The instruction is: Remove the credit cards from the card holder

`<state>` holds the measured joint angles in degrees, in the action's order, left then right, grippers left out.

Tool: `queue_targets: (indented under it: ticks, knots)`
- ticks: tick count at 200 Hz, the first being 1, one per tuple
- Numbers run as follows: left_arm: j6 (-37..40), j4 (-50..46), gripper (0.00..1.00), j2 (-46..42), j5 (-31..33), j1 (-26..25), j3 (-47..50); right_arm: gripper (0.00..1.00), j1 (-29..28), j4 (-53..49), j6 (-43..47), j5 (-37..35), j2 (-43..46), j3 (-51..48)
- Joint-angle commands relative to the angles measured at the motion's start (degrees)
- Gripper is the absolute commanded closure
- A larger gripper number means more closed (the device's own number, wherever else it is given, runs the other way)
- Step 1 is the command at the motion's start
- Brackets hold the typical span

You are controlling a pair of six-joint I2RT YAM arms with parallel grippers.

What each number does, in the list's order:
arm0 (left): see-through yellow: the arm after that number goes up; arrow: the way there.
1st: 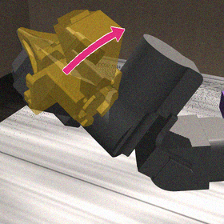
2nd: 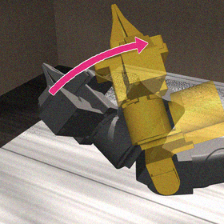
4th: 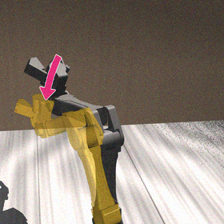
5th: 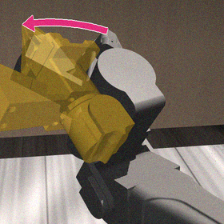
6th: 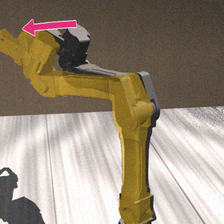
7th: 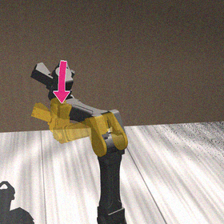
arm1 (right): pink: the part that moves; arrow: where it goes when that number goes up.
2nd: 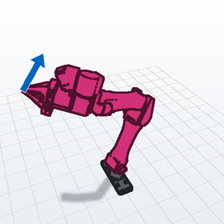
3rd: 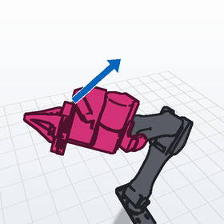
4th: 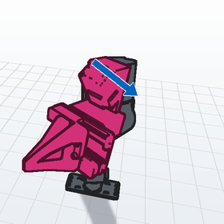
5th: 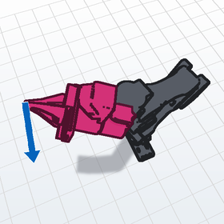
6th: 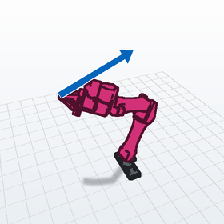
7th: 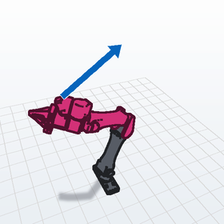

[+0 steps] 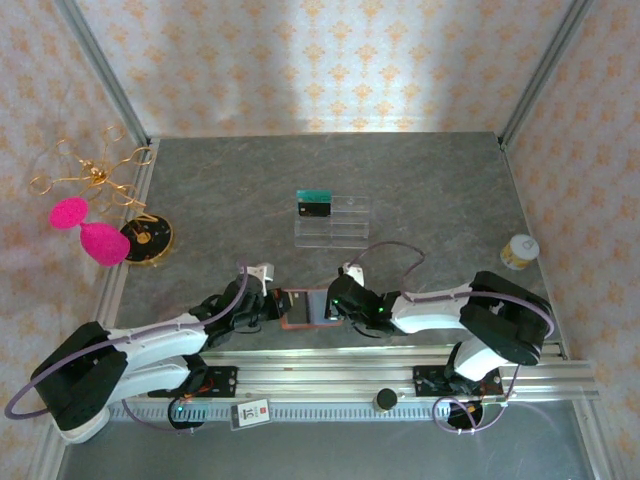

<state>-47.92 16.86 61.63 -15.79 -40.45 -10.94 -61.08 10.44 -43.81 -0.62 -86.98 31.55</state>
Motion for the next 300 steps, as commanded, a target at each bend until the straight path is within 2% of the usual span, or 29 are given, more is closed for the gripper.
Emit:
queue_targets:
  ticks: [1, 32, 55, 75, 95, 123, 147, 196, 263, 300]
  knots:
    - [1.83, -0.85, 1.0, 0.88, 1.68, 0.54, 0.24, 1.0, 0.18, -6.36, -0.74, -2.81, 1.15, -0.72]
    - [2.13, 0.85, 1.0, 1.53, 1.02, 0.55, 1.46, 1.0, -0.07, -9.37, 3.76, -3.2, 3.97, 2.27]
    - [1.97, 2.52, 1.0, 2.05, 0.32, 0.54, 2.14, 0.81, -0.54, -9.7, 6.62, -0.38, 7.69, 4.77]
    - [1.95, 3.49, 1.0, 2.04, 0.08, 0.54, 2.41, 0.75, -0.55, -7.36, 7.6, 5.06, 7.9, 6.81]
    - [2.13, 4.02, 1.0, 2.27, 0.19, 0.55, 2.67, 0.75, -0.62, -3.06, 6.85, 11.04, 4.54, 8.58]
    - [2.56, 4.23, 1.0, 2.36, -0.16, 0.54, 2.69, 0.76, -0.54, -0.8, 5.64, 14.85, -2.61, 11.53]
    - [2.74, 4.95, 1.0, 2.55, -0.21, 0.55, 2.85, 0.78, 0.2, -2.4, 4.09, 13.41, -6.37, 12.21]
    - [3.03, 6.36, 1.0, 5.52, -0.65, 0.54, 2.41, 0.79, 0.61, -3.23, 1.43, 10.51, -5.58, 8.99]
    - [3.01, 8.15, 1.0, 8.61, -1.64, 0.59, 2.5, 0.79, 0.62, -7.41, 0.36, 8.76, -7.31, 10.15]
    - [2.92, 7.43, 1.0, 6.95, -1.46, 0.59, 2.8, 0.79, 0.61, -7.43, -1.95, 6.64, -3.3, 8.08]
